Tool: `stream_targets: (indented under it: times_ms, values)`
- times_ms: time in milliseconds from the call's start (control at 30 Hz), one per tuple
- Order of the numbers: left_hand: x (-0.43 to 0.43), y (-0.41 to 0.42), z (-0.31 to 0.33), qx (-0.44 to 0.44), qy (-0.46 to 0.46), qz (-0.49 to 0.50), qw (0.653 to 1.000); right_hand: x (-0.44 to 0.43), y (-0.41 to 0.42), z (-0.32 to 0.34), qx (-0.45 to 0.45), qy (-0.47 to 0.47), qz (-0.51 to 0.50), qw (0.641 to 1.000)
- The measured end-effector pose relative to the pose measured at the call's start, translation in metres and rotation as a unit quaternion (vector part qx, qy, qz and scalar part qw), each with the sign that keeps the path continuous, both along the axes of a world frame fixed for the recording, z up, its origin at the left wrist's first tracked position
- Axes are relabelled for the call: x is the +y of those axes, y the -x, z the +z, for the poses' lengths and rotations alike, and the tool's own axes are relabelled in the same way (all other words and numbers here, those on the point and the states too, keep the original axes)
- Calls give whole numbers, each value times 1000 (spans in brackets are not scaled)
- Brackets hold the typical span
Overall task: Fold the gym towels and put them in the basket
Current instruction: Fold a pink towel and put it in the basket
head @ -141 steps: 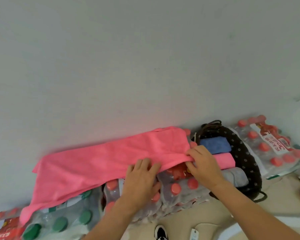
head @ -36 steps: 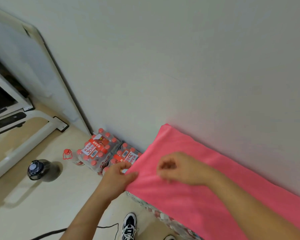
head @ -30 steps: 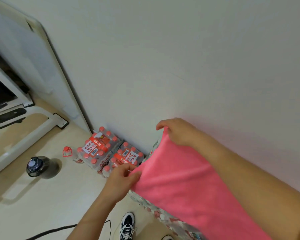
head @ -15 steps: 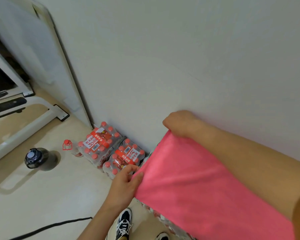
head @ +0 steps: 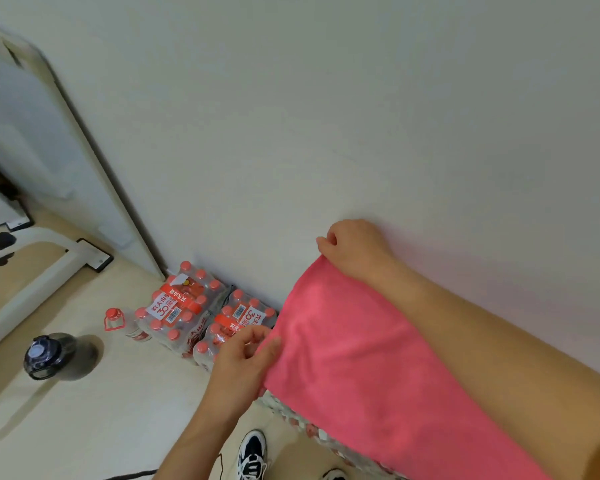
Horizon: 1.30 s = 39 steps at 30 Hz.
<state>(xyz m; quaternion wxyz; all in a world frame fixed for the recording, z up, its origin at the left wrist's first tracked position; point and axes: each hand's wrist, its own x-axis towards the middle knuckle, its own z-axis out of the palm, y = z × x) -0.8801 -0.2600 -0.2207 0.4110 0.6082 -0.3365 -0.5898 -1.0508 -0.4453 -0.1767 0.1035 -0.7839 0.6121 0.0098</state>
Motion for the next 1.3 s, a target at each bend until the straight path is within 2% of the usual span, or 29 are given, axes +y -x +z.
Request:
stream_targets:
  times_ms: [167,233,300,367,433,533,733,933,1100,1167,1233,1300]
  values:
    - [-2,26,45,87,55,-62,993,26,24,21,-207,32,-124,970]
    - [-2,43,56,108,72,-117,985,40,39,29,-304,8,-172,937]
    - [1,62,63,112,83,-173,975,54,56,35,-404,-28,-216,889]
    - [4,87,65,112,81,-219,966,68,75,43,-466,-32,-237,852]
    - [11,114,65,132,71,-254,956,81,96,51,-500,-25,-245,830]
    - [25,157,63,163,51,-309,936,101,133,58,-500,8,-263,825]
    - [62,242,62,163,23,-398,903,149,222,66,-488,66,-287,822]
    - [94,322,63,195,-2,-446,873,198,319,60,-515,91,-343,780]
    - [111,375,44,49,20,-492,869,221,382,22,-491,66,-410,766]
    - [115,387,32,-35,57,-526,848,232,395,2,-486,30,-431,760]
    - [119,392,26,-130,132,-556,811,246,402,-10,-458,3,-441,772]
    - [120,389,25,-157,170,-541,809,262,406,-15,-404,0,-443,800]
